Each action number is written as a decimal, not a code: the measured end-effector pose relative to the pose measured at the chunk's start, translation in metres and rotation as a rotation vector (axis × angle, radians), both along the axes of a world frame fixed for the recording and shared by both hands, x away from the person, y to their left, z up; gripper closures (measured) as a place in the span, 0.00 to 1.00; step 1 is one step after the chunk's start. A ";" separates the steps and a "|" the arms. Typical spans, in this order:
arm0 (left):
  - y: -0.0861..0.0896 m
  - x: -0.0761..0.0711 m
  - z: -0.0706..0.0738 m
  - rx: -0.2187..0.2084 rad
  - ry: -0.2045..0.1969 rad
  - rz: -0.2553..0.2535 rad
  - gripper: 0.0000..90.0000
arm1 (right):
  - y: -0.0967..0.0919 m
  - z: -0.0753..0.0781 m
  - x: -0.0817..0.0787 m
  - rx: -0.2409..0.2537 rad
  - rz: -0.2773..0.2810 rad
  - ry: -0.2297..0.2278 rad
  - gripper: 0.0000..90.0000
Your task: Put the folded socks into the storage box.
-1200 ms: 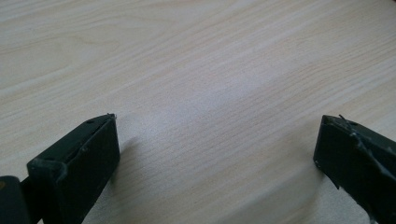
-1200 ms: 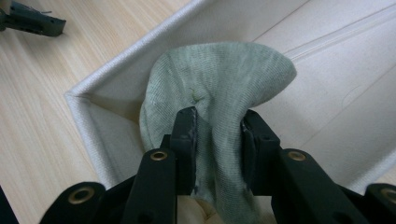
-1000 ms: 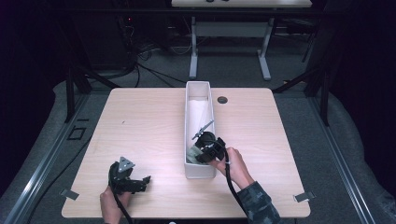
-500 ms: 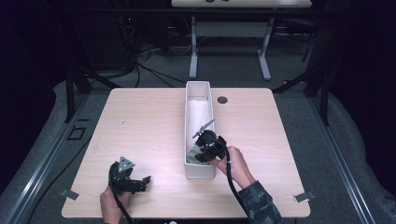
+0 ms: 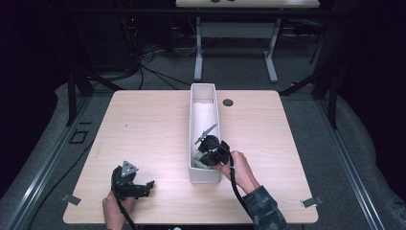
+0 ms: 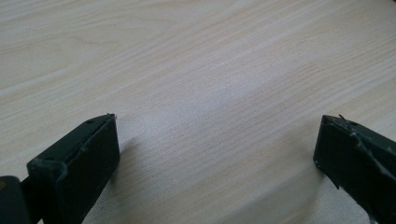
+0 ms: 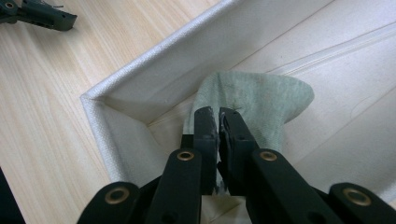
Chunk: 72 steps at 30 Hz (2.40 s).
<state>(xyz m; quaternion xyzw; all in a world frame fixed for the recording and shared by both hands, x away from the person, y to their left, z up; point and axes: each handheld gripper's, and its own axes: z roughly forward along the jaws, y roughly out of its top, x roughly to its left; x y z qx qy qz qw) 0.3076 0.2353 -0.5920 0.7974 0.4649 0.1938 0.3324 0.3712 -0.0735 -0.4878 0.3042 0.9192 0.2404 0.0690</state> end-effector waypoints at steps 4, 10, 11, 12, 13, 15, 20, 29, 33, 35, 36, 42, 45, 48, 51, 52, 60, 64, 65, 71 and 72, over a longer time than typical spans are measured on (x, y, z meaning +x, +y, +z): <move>0.000 0.000 0.000 -0.001 0.000 0.000 0.00 | -0.003 0.004 -0.002 0.023 0.004 -0.004 0.94; 0.000 0.000 0.000 0.000 0.000 0.000 0.00 | -0.011 0.015 -0.009 0.082 0.003 -0.054 0.90; 0.000 0.000 0.000 0.000 0.000 0.000 0.00 | -0.013 0.018 -0.010 0.092 0.004 -0.060 0.89; 0.000 0.000 0.000 0.000 0.000 0.000 0.00 | -0.014 0.019 -0.011 0.109 0.003 -0.068 0.88; 0.000 0.000 0.000 0.000 0.000 0.000 0.00 | -0.016 0.021 -0.012 0.119 0.005 -0.076 0.86; 0.000 0.000 0.000 0.000 0.000 0.000 0.00 | -0.019 0.025 -0.014 0.136 0.009 -0.091 0.81; 0.000 0.000 0.000 0.000 0.000 0.000 0.00 | -0.025 0.031 -0.018 0.173 0.005 -0.111 0.70; 0.000 0.000 0.000 -0.001 0.000 0.001 0.00 | -0.040 0.039 -0.024 0.226 -0.005 -0.133 0.47; 0.000 0.000 0.000 -0.001 0.000 0.001 0.00 | -0.048 0.042 -0.028 0.229 -0.022 -0.150 0.33; 0.000 0.000 0.000 -0.001 0.000 0.001 0.00 | -0.052 0.043 -0.029 0.245 -0.024 -0.158 0.27; 0.000 0.000 0.000 -0.001 0.000 0.000 0.00 | -0.054 0.044 -0.030 0.257 -0.023 -0.155 0.24; 0.000 0.000 0.000 -0.001 0.000 0.001 0.00 | -0.066 0.048 -0.038 0.245 -0.059 -0.189 0.16; 0.000 0.000 0.000 -0.001 0.000 0.001 0.00 | -0.072 0.050 -0.041 0.258 -0.070 -0.204 0.16; 0.000 0.000 0.000 -0.001 0.000 0.001 0.00 | -0.078 0.050 -0.043 0.270 -0.078 -0.208 0.14; 0.000 0.000 0.000 -0.001 0.000 0.001 0.00 | -0.084 0.050 -0.044 0.256 -0.097 -0.218 0.10; 0.000 0.000 0.000 -0.001 0.000 0.001 0.00 | -0.086 0.050 -0.045 0.252 -0.103 -0.219 0.09; 0.000 0.000 0.000 -0.001 0.000 0.001 0.00 | -0.100 0.045 -0.047 0.246 -0.142 -0.228 0.01; 0.000 0.000 0.000 -0.002 0.000 0.001 0.00 | -0.107 0.042 -0.048 0.241 -0.166 -0.229 0.00; 0.000 0.000 0.000 -0.001 0.000 0.001 0.00 | -0.109 0.040 -0.048 0.249 -0.169 -0.231 0.00; 0.000 0.000 0.000 -0.002 0.000 0.001 0.00 | -0.120 0.033 -0.050 0.250 -0.196 -0.230 0.00; 0.000 0.000 0.000 -0.001 0.000 0.001 0.00 | -0.122 0.031 -0.050 0.253 -0.205 -0.234 0.00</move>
